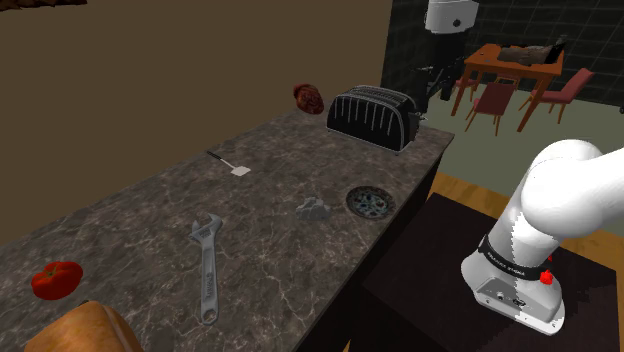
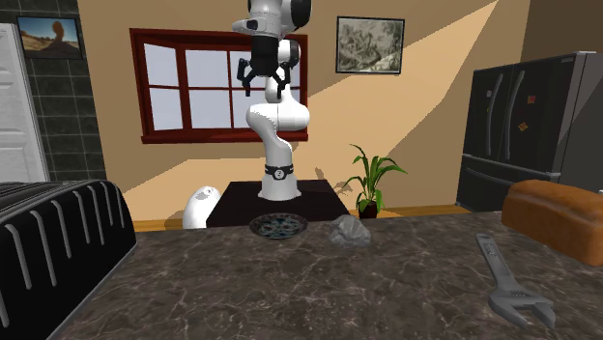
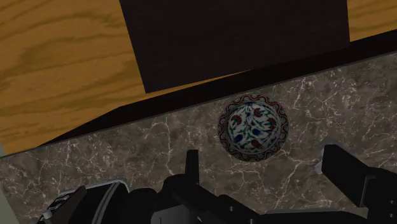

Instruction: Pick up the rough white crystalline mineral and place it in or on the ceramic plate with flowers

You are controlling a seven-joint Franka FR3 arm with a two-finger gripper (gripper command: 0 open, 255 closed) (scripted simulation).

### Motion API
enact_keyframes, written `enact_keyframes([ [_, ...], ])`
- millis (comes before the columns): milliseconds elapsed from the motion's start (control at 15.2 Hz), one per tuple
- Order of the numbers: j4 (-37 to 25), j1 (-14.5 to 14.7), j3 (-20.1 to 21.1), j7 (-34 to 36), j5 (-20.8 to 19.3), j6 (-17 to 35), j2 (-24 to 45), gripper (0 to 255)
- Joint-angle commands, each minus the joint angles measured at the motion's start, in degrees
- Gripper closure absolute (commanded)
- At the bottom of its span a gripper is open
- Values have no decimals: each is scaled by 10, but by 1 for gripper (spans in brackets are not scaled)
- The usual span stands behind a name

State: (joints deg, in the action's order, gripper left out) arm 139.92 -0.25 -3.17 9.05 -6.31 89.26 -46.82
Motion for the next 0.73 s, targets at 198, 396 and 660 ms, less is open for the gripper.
enact_keyframes([
  [198, 34, 17, 6, -6, 6, 66, 22, 0],
  [396, 61, 34, 13, -13, 11, 134, 51, 0],
  [660, 88, 56, 24, -22, 17, 226, 101, 0],
])
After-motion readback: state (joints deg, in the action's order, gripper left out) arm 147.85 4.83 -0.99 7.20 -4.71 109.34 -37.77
